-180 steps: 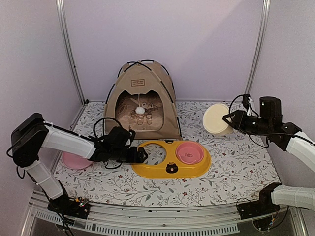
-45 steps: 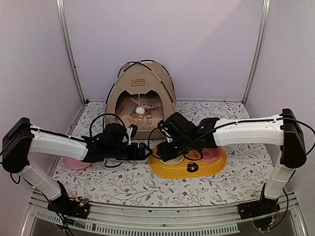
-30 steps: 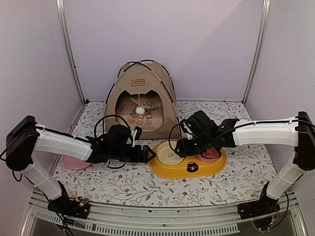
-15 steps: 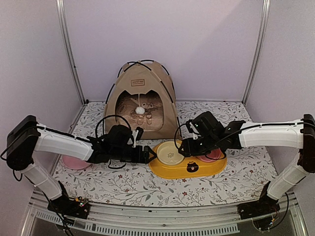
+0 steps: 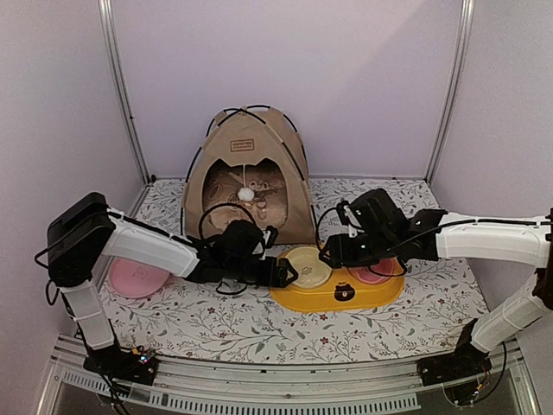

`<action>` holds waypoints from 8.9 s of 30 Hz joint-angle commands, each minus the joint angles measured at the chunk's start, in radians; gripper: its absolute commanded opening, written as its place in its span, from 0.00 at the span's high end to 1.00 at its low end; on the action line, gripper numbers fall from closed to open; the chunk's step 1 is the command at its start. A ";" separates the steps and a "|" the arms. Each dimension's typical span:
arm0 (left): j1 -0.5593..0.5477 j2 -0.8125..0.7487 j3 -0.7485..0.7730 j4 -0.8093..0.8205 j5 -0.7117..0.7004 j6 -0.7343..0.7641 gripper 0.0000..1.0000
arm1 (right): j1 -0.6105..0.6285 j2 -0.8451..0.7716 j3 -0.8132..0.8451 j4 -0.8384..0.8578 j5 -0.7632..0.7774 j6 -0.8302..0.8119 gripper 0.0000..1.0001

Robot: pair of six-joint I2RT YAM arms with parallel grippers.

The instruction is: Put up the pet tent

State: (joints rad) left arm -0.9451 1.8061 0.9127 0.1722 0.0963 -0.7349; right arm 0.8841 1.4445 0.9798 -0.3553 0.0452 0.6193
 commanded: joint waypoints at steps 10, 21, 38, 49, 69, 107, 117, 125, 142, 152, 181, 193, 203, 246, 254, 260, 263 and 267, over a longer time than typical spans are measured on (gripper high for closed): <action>-0.110 0.370 0.497 0.002 0.142 0.008 0.15 | -0.081 -0.270 -0.141 -0.166 0.074 0.073 0.37; -0.075 0.096 0.236 0.031 0.051 0.025 0.15 | -0.100 -0.446 -0.383 -0.198 0.050 0.279 0.27; 0.013 -0.321 -0.068 -0.027 -0.076 0.056 0.14 | -0.340 -0.449 -0.641 0.165 -0.078 0.381 0.48; 0.055 -0.439 -0.127 -0.080 -0.105 0.055 0.14 | -0.452 -0.260 -0.615 0.356 -0.126 0.383 0.59; 0.069 -0.494 -0.163 -0.119 -0.129 0.043 0.14 | -0.438 -0.177 -0.543 0.411 -0.158 0.268 0.58; 0.075 -0.552 -0.150 -0.188 -0.163 0.047 0.13 | -0.397 0.278 -0.224 0.590 -0.241 0.183 0.60; 0.097 -0.628 -0.167 -0.239 -0.208 0.079 0.12 | -0.469 0.068 -0.304 0.467 -0.182 0.107 0.57; 0.156 -0.703 -0.172 -0.267 -0.274 0.143 0.04 | -0.478 -0.196 -0.332 0.316 -0.034 0.015 0.15; 0.447 -0.858 -0.252 -0.345 -0.268 0.251 0.01 | -0.660 -0.429 -0.518 0.602 0.258 -0.335 0.01; 0.568 -0.850 -0.301 -0.356 -0.316 0.246 0.01 | -0.859 -0.210 -0.662 1.144 0.208 -0.466 0.01; 0.740 -0.823 -0.573 0.118 -0.431 0.641 0.00 | -0.886 0.085 -0.764 1.691 0.071 -0.601 0.01; 0.807 -0.687 -0.736 0.646 -0.543 0.677 0.01 | -0.886 0.087 -0.740 1.645 0.048 -0.609 0.01; 0.810 -0.546 -0.754 0.933 -0.468 0.872 0.01 | -0.887 0.085 -0.740 1.645 0.048 -0.609 0.01; 0.941 -0.260 -0.657 1.101 -0.136 0.773 0.00 | -0.887 0.086 -0.740 1.644 0.048 -0.609 0.01; 0.942 -0.261 -0.657 1.100 -0.135 0.773 0.00 | -0.886 0.087 -0.740 1.644 0.048 -0.609 0.01; 0.943 -0.260 -0.657 1.101 -0.134 0.773 0.00 | -0.885 0.087 -0.742 1.646 0.048 -0.609 0.01; 0.941 -0.260 -0.657 1.101 -0.135 0.773 0.01 | -0.887 0.086 -0.742 1.646 0.048 -0.609 0.01; 0.941 -0.261 -0.657 1.101 -0.135 0.773 0.00 | -0.887 0.086 -0.742 1.646 0.048 -0.609 0.01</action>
State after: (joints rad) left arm -0.0082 1.5505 0.2619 1.2732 -0.0483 0.0475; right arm 0.0032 1.5219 0.2256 1.2858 0.0975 0.0174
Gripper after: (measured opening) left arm 0.995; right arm 0.989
